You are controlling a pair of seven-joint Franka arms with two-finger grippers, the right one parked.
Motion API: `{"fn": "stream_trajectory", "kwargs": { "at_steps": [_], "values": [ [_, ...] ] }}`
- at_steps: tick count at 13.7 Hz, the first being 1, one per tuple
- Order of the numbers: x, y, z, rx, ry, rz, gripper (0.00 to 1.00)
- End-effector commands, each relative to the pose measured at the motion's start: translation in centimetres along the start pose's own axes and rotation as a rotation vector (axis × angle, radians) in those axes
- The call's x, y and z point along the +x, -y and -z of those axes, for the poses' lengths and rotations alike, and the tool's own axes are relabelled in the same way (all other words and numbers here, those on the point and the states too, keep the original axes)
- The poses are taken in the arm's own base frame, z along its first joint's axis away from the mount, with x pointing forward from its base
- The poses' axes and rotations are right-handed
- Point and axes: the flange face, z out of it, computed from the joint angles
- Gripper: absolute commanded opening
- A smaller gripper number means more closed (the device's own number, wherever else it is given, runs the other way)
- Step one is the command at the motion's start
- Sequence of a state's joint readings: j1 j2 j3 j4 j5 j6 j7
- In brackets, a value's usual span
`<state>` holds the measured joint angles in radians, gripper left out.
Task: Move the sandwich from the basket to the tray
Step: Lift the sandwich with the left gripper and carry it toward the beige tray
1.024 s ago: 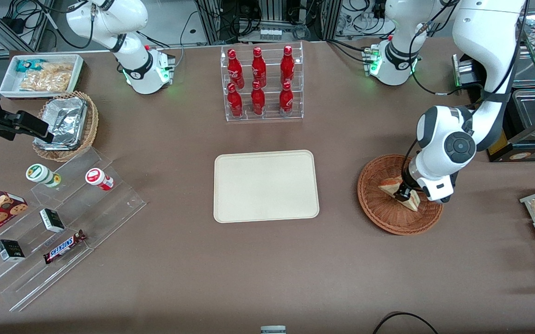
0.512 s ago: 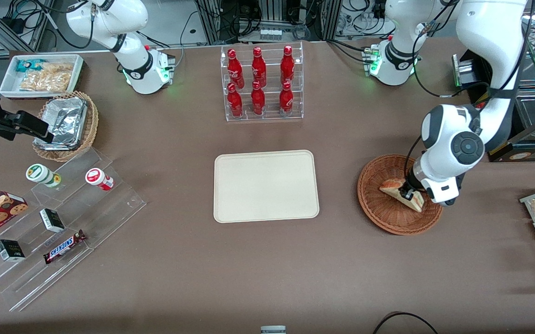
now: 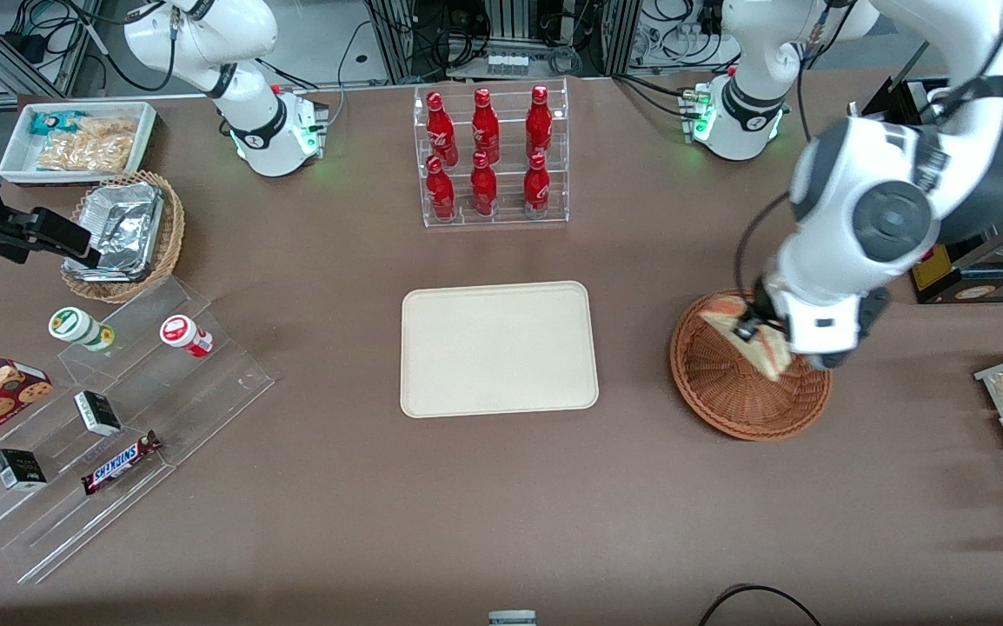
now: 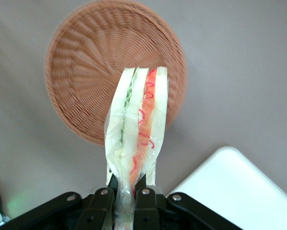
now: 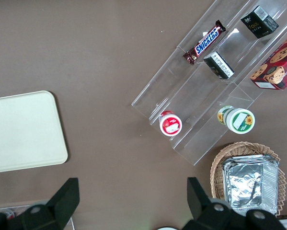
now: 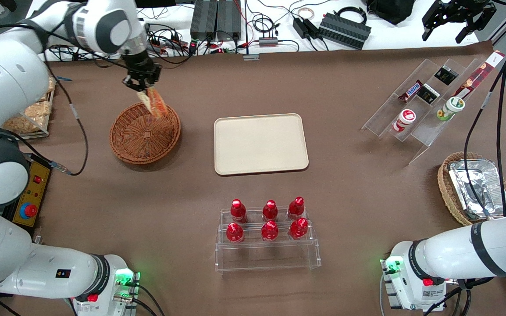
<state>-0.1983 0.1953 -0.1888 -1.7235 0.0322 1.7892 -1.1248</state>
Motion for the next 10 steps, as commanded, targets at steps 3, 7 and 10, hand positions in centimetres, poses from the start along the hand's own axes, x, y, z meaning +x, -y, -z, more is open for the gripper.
{"fn": "stream_trajectory", "kwargs": {
  "at_steps": [3,7,10],
  "values": [
    [-9.2,-8.5,-3.7,-0.007,-0.01,-0.245,0.09],
    [-16.6,-13.2,-8.1,-0.051,-0.026,-0.397,0.09],
    [-20.1,-15.0,-10.5,-0.09,-0.039,-0.456,0.1]
  ]
}}
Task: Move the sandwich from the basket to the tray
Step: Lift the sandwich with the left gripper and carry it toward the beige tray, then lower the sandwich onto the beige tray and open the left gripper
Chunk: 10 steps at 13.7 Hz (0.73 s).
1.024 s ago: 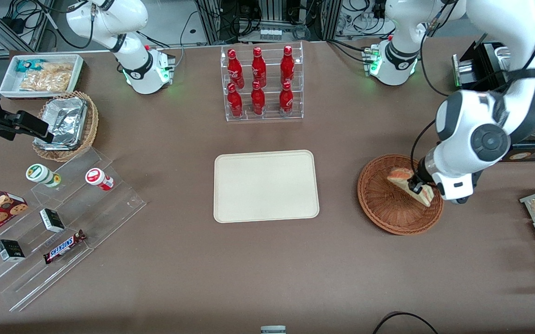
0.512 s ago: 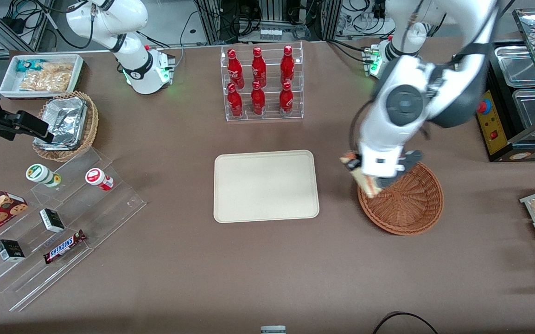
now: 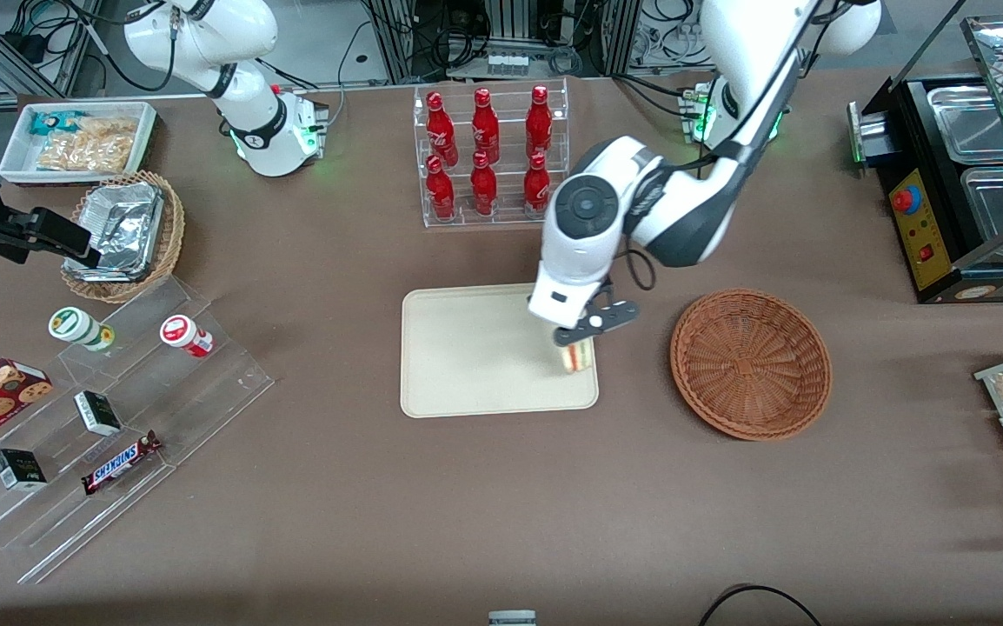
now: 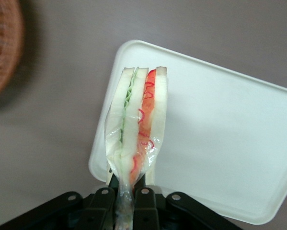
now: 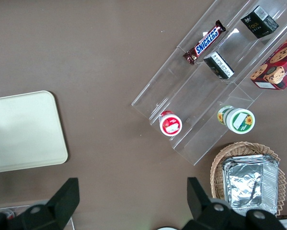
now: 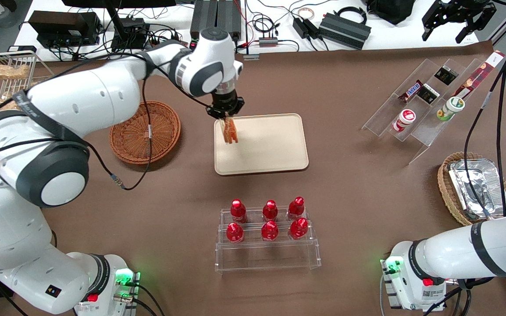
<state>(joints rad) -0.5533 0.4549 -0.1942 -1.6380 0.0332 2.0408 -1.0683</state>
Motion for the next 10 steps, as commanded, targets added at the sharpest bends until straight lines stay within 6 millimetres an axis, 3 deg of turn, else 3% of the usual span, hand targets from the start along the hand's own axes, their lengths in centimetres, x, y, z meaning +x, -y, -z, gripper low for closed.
{"fn": "stream_trajectory", "kwargs": {
  "at_steps": [1,4,6,10],
  "values": [
    [-1.6,-2.4,-1.7,-0.007,-0.032,-0.073,0.1],
    [-1.9,-3.6,-4.9,-0.013,-0.061,-0.108,0.11],
    [-3.5,-5.1,-7.1,-0.036,-0.067,-0.136,0.11],
    [-5.1,-6.5,-10.0,-0.072,-0.073,-0.159,0.12]
  ]
}}
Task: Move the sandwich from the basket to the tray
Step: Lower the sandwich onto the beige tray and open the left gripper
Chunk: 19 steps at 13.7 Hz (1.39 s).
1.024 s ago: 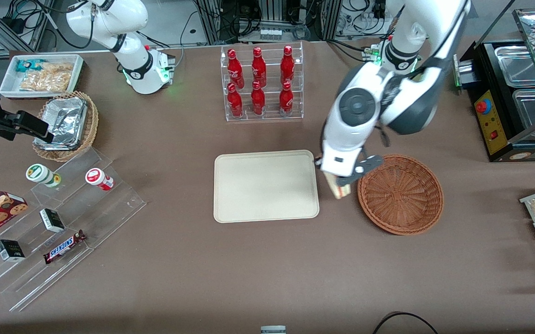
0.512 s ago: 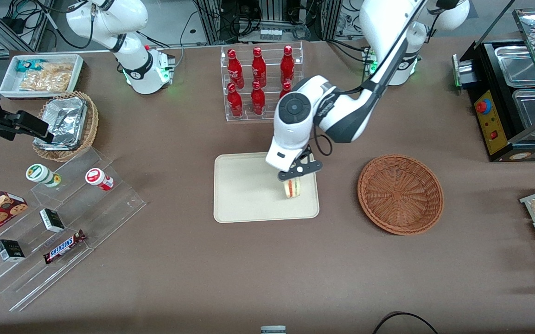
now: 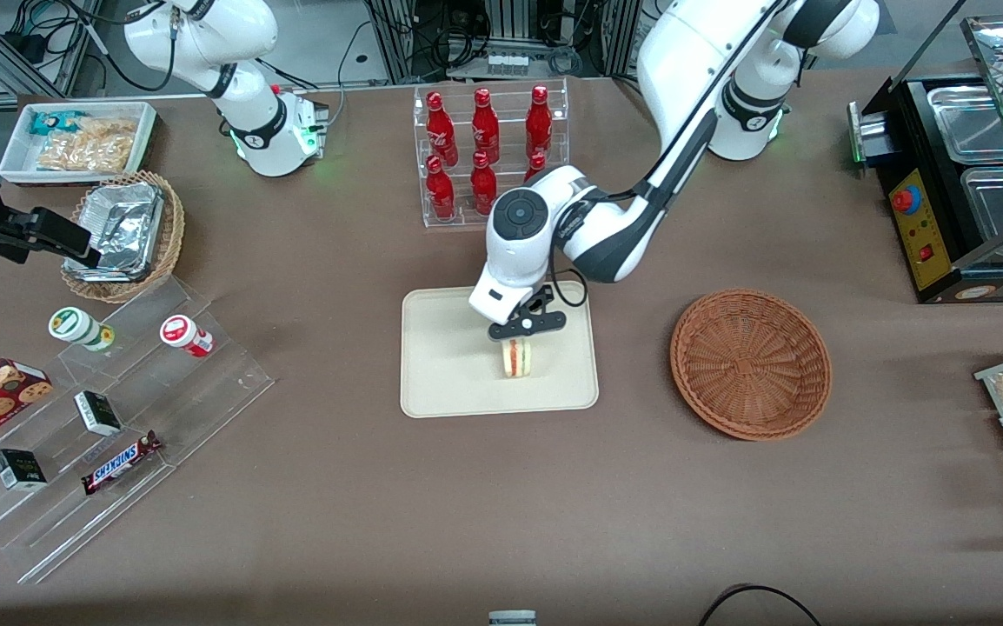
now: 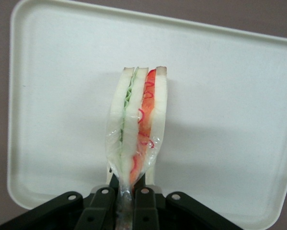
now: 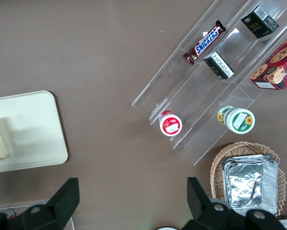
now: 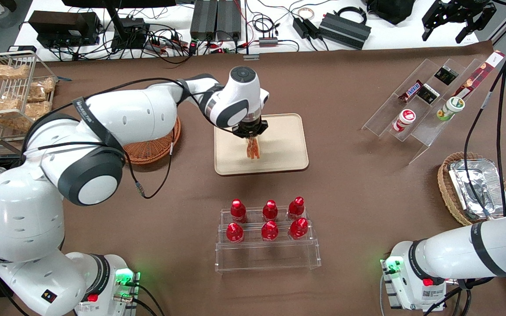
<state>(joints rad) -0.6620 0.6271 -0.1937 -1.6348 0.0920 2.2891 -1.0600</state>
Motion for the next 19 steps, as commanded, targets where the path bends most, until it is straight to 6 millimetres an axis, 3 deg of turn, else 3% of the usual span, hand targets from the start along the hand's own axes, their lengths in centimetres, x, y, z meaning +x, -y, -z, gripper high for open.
{"fn": "stream_trajectory", "kwargs": {
  "at_steps": [1,3,4,5,6,7,9,12,17,19],
  "values": [
    [-0.4,-1.2,-0.8,-0.012,-0.024,-0.02,0.12],
    [-0.5,-1.2,-1.6,-0.004,-0.018,-0.027,0.13],
    [-0.7,-1.2,-2.0,0.0,-0.014,-0.034,0.2],
    [-0.7,-1.3,-2.1,0.0,-0.014,-0.036,0.5],
    [-0.7,-1.3,-2.0,0.001,-0.014,-0.037,0.9],
    [-0.5,-1.2,-1.6,-0.003,-0.019,-0.028,0.99],
    [0.1,-1.0,0.0,-0.015,-0.032,-0.013,0.99],
    [1.3,0.3,4.9,-0.007,-0.042,0.022,0.99],
    [6.3,7.5,16.6,0.053,-0.049,0.153,0.99],
    [8.4,12.0,20.8,0.09,-0.041,0.225,0.99]
  ]
}}
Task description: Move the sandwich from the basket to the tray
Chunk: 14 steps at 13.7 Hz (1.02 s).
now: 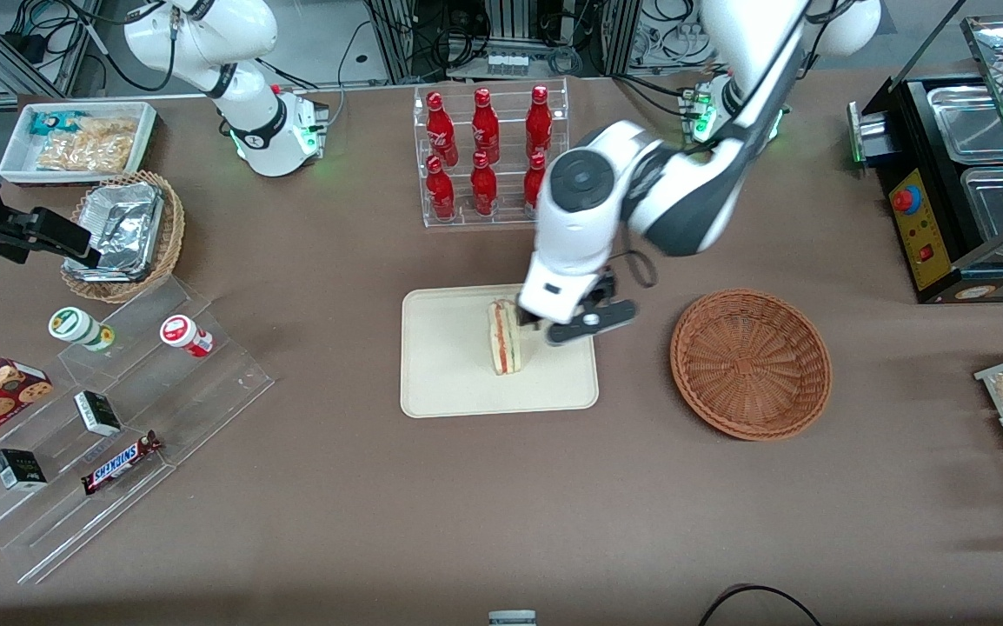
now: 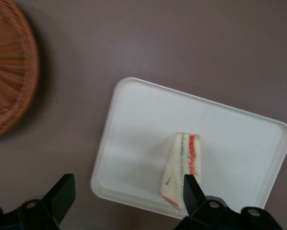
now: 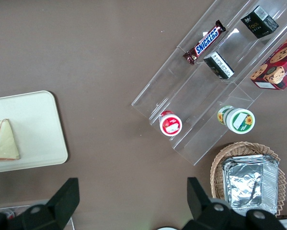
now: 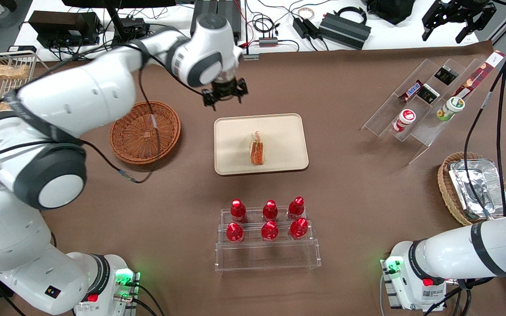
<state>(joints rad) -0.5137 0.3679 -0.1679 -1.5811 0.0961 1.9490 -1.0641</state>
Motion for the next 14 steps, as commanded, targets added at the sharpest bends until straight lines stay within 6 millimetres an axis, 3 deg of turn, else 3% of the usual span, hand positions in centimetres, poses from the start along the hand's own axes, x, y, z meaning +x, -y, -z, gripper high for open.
{"fn": "stream_trajectory", "kwargs": {
  "at_steps": [1,4,8,14],
  "values": [
    [2.8,5.5,4.6,0.036,0.008,0.08,0.99],
    [6.6,11.2,8.1,0.047,0.009,0.183,0.99],
    [10.2,20.1,11.1,0.128,0.083,0.105,1.0],
    [12.3,30.4,14.8,0.151,0.155,-0.008,1.0]
  ]
}}
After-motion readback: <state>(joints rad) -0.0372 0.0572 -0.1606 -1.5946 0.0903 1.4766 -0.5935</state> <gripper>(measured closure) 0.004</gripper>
